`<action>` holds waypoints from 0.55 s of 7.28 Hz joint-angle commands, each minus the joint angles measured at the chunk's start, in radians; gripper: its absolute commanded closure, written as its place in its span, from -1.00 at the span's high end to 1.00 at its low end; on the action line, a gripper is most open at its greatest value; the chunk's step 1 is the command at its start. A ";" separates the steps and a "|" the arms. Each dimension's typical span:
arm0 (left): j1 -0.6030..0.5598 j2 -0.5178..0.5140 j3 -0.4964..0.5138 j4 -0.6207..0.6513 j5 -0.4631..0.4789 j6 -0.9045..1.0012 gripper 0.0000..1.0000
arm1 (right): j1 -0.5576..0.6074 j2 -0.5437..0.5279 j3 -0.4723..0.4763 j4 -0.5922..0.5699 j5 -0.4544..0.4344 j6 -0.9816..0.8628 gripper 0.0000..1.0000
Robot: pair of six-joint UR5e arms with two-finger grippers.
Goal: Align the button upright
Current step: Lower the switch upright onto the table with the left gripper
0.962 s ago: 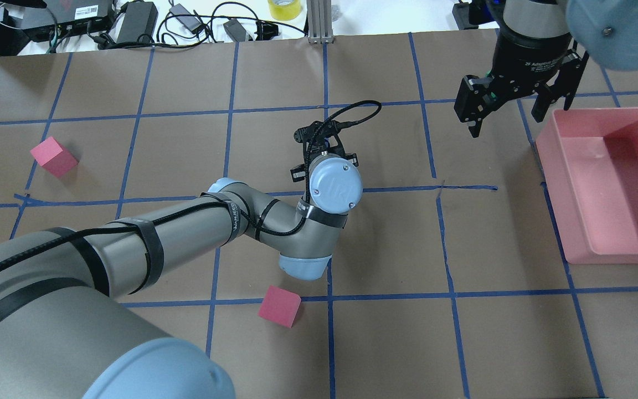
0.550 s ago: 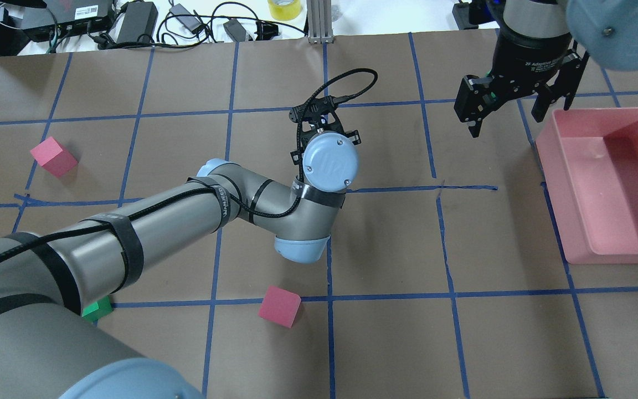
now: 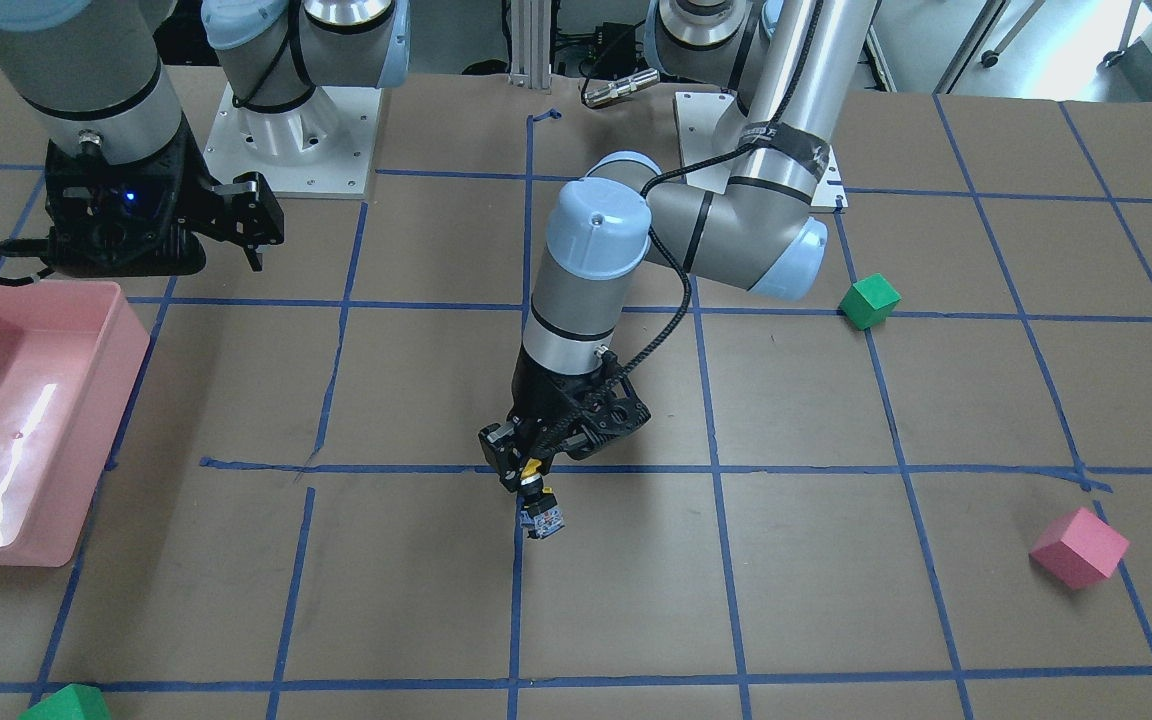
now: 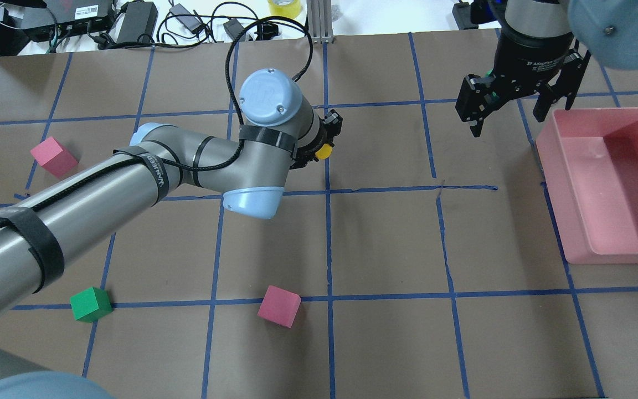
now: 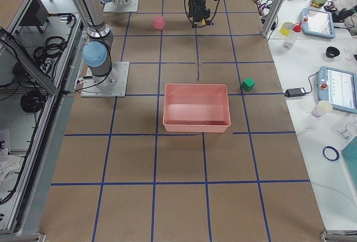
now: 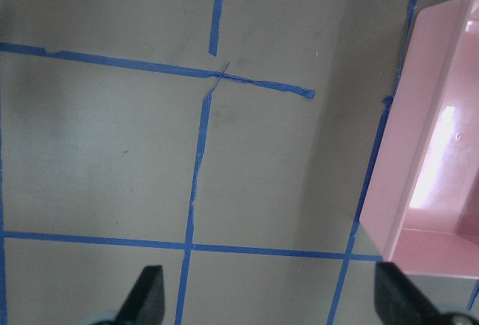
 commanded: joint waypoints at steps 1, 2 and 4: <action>0.022 0.010 0.007 -0.071 -0.161 -0.357 -0.47 | -0.006 0.000 0.000 0.002 0.000 -0.001 1.00; 0.028 -0.001 0.006 -0.081 -0.207 -0.472 -0.47 | -0.006 0.000 0.000 0.002 0.000 -0.001 1.00; 0.091 -0.010 -0.011 -0.087 -0.347 -0.629 -0.54 | -0.008 -0.002 0.000 0.002 0.000 -0.001 1.00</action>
